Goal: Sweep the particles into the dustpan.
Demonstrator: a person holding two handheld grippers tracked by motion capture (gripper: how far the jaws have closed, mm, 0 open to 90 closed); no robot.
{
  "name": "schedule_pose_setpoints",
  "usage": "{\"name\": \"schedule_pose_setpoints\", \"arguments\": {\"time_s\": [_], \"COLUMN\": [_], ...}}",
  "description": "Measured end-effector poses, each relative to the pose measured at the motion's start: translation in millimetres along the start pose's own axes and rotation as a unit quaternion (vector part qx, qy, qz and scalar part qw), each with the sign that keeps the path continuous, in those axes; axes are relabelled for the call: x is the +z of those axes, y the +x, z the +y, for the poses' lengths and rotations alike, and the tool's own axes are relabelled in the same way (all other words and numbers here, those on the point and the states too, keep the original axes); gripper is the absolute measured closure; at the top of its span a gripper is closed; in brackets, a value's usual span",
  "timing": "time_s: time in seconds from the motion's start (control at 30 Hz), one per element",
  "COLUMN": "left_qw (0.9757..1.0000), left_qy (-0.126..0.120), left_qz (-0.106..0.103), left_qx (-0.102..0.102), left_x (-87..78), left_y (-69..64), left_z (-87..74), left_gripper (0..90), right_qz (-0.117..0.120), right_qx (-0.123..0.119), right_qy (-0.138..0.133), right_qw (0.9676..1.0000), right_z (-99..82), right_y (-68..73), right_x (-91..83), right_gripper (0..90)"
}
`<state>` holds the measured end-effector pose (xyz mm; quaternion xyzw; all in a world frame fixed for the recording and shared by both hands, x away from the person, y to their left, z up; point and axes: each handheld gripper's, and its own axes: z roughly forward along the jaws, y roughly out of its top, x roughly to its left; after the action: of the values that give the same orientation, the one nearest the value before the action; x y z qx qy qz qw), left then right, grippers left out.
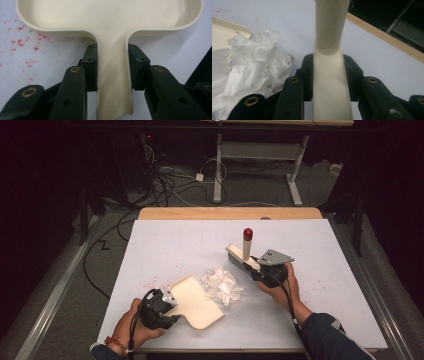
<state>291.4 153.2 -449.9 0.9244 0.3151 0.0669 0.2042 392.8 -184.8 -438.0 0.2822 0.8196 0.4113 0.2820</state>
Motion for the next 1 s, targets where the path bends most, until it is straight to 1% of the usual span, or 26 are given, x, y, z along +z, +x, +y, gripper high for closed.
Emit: {"name": "schedule_pose_setpoints", "arguments": {"time_s": [0.07, 0.1, 0.17, 0.2, 0.27, 0.3, 0.33, 0.43, 0.47, 0.5, 0.6, 0.63, 0.7, 0.8, 0.83, 0.9, 0.93, 0.97, 1.0], "left_qw": [1.0000, 1.0000, 1.0000, 1.0000, 1.0000, 1.0000, 1.0000, 1.0000, 1.0000, 1.0000, 1.0000, 1.0000, 1.0000, 0.9999, 0.9999, 0.9999, 0.9999, 0.9999, 0.9999], "left_qy": [0.000, 0.000, -0.002, 0.000, 0.000, 0.000, 0.000, 0.001, 0.000, 0.000, 0.001, 0.001, 0.002, 0.003, 0.003, 0.002, 0.002, 0.002, 0.002], "left_qz": [-0.001, -0.001, -0.004, -0.004, -0.004, -0.004, -0.004, -0.005, -0.005, -0.005, -0.003, -0.003, -0.005, -0.008, -0.009, -0.011, -0.012, -0.012, -0.012], "left_qx": [0.000, 0.000, -0.004, -0.006, -0.006, -0.006, -0.006, -0.008, -0.008, -0.008, -0.008, -0.008, -0.007, -0.006, -0.006, -0.005, -0.005, -0.005, -0.004], "left_x": [-0.2, -0.2, 0.2, 0.9, 1.6, 1.9, 2.1, 2.5, 2.6, 2.6, 3.9, 4.2, 5.3, 7.8, 8.4, 9.5, 11.1, 11.1, 11.8], "left_y": [-0.1, -0.1, -0.2, -0.4, -1.1, -1.3, -1.4, -1.5, -1.8, -2.1, -3.4, -3.9, -5.3, -7.9, -9.0, -11.3, -13.7, -13.7, -14.5], "left_z": [1.4, 1.4, 2.5, 3.2, 4.4, 4.8, 5.1, 6.1, 6.4, 6.6, 7.7, 8.4, 9.9, 13.3, 14.6, 17.4, 20.1, 20.1, 21.3], "left_gripper": [62.8, 62.8, 62.8, 62.8, 62.8, 62.8, 62.7, 62.8, 62.7, 62.7, 62.8, 62.8, 62.8, 62.8, 62.8, 62.8, 62.8, 62.7, 62.7], "right_qz": [0.008, 0.008, 0.012, 0.012, 0.018, 0.028, 0.030, 0.040, 0.043, 0.049, 0.060, 0.062, 0.065, 0.073, 0.073, 0.076, 0.077, 0.076, 0.076], "right_qx": [-0.006, -0.010, -0.013, -0.013, -0.014, -0.015, -0.017, -0.010, -0.010, -0.009, -0.008, -0.012, -0.011, -0.006, -0.006, -0.006, -0.012, -0.010, -0.010], "right_qy": [-0.001, -0.001, 0.000, 0.000, -0.002, -0.004, -0.007, -0.009, -0.009, -0.010, -0.014, -0.014, -0.014, -0.017, -0.017, -0.021, -0.021, -0.023, -0.023], "right_qw": [1.0000, 0.9999, 0.9998, 0.9998, 0.9998, 0.9995, 0.9994, 0.9991, 0.9990, 0.9987, 0.9981, 0.9979, 0.9977, 0.9972, 0.9972, 0.9968, 0.9967, 0.9968, 0.9968], "right_z": [1.4, 2.1, 3.6, 3.6, 4.8, 5.5, 5.8, 5.9, 6.1, 6.3, 6.1, 5.9, 5.4, 5.1, 5.1, 4.6, 4.6, 4.7, 4.7], "right_y": [5.5, 9.1, 16.2, 16.2, 22.5, 28.0, 31.0, 36.2, 38.3, 43.5, 49.8, 51.9, 54.2, 61.5, 61.5, 68.1, 70.1, 72.8, 72.8], "right_x": [3.8, 5.4, 7.8, 7.8, 9.0, 8.9, 8.5, 7.4, 6.9, 5.8, 3.1, 1.7, 0.2, -3.7, -3.7, -4.8, -5.1, -5.6, -5.6], "right_gripper": [68.1, 68.1, 68.1, 68.1, 68.0, 68.0, 67.9, 67.9, 67.9, 67.9, 67.8, 67.8, 67.8, 67.9, 67.9, 67.8, 67.8, 67.8, 67.8]}}
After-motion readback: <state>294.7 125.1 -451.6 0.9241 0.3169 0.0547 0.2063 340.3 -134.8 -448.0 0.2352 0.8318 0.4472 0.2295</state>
